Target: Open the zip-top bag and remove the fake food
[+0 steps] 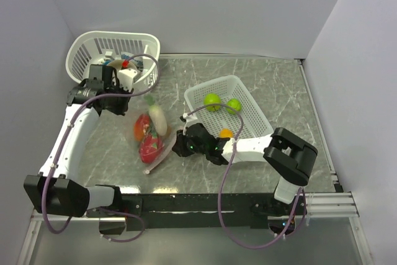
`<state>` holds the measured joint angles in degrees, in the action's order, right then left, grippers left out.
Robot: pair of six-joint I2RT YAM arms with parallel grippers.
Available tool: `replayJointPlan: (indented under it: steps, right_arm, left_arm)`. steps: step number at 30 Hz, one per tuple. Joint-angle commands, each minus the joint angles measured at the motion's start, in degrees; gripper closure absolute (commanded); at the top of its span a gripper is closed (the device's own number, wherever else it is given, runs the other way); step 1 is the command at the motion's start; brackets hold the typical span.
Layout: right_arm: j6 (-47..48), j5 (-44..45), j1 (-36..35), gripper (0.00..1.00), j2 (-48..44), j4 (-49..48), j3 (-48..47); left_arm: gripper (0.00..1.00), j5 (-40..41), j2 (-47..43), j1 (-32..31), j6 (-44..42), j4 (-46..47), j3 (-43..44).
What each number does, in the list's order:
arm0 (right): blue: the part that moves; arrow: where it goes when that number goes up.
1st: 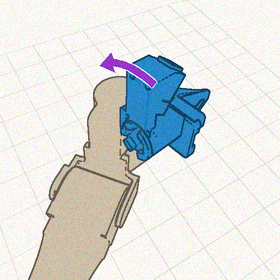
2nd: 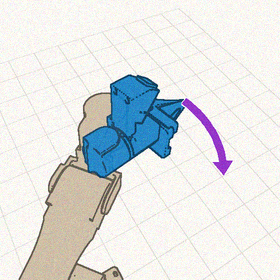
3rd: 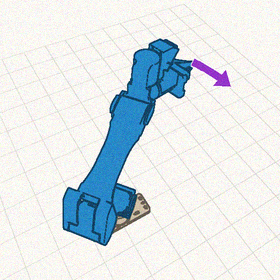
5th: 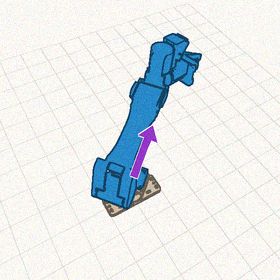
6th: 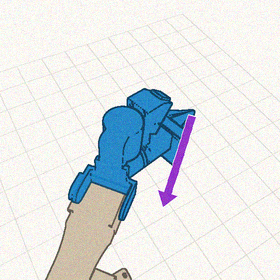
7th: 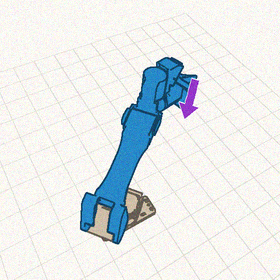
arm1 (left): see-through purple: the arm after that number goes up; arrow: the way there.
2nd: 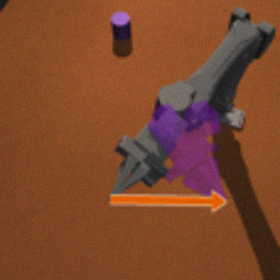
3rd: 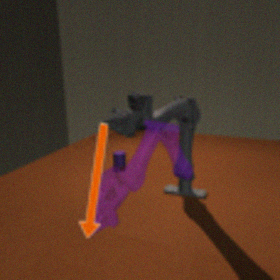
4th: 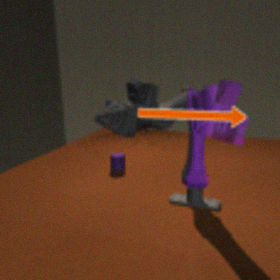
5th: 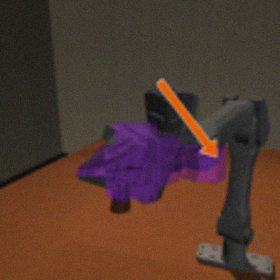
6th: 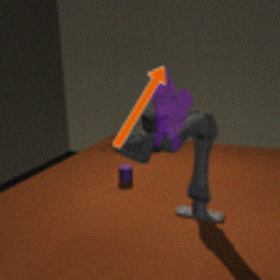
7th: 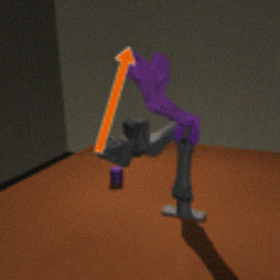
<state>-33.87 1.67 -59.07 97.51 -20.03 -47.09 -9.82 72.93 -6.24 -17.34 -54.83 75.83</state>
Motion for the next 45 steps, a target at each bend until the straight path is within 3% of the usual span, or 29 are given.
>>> replayJointPlan:
  steps: [1, 4, 7, 11, 15, 18, 23, 25, 28, 32, 38, 45]
  right_arm:
    - [0.82, 1.93, 0.27, 0.7, 0.39, -2.56, 0.33]
    - [1.17, 1.23, 0.36, 0.56, 1.79, -3.08, 0.07]
    - [1.26, 1.06, 0.45, 0.5, 3.11, -3.0, -0.89]
    - [1.08, 1.49, 0.53, 0.48, 3.3, -3.17, -0.9]
    - [1.26, 1.67, 0.71, 0.48, 2.16, -3.52, 0.68]
    - [1.44, 1.76, 1.06, 0.48, 1.63, -3.52, 1.38]
    - [1.61, 2.11, 1.06, 0.48, 1.45, -3.79, 2.09]
    - [1.79, 2.46, 1.15, 0.48, 1.27, -3.96, 2.62]
    - [1.96, 2.98, 1.32, 0.48, 1.27, -3.79, 3.06]
    - [2.58, 3.34, 1.24, 0.48, 1.89, -3.35, 2.19]
    - [3.72, 3.51, 1.24, 0.48, 1.28, -2.99, -0.98]
    - [6.17, -1.49, -1.22, 0.47, -1.63, -8.96, -2.3]
  left_arm:
    - [0.99, -3.44, -0.33, -1.32, 2.49, -6.34, 0.98]
    - [0.99, -3.89, -0.86, -3.51, 3.89, -9.24, 4.66]
    - [0.99, -5.11, 0.46, -5.53, 5.65, -12.93, 11.07]
    - [0.99, -7.83, 2.31, -8.08, 7.58, -16.89, 20.29]
    - [0.99, -7.84, 1.78, -8.17, 6.37, -17.77, 20.06]
    - [0.99, -4.69, -0.32, -8.17, 4.87, -14.7, 12.52]
    - [0.99, 11.56, -4.19, -8.0, 1.97, -2.78, -8.3]
    - [0.99, 18.57, -4.9, -6.69, -0.49, 1.11, -17.15]
    - [0.99, 21.95, -5.51, -2.21, -4.88, 9.02, -25.52]
    - [0.99, 23.45, -3.06, 4.9, -9.02, 17.02, -31.0]
    - [0.99, 23.27, 1.51, 5.98, -10.26, 25.03, -34.79]
    - [0.99, 15.28, 7.66, 5.98, -6.92, 27.23, -34.61]
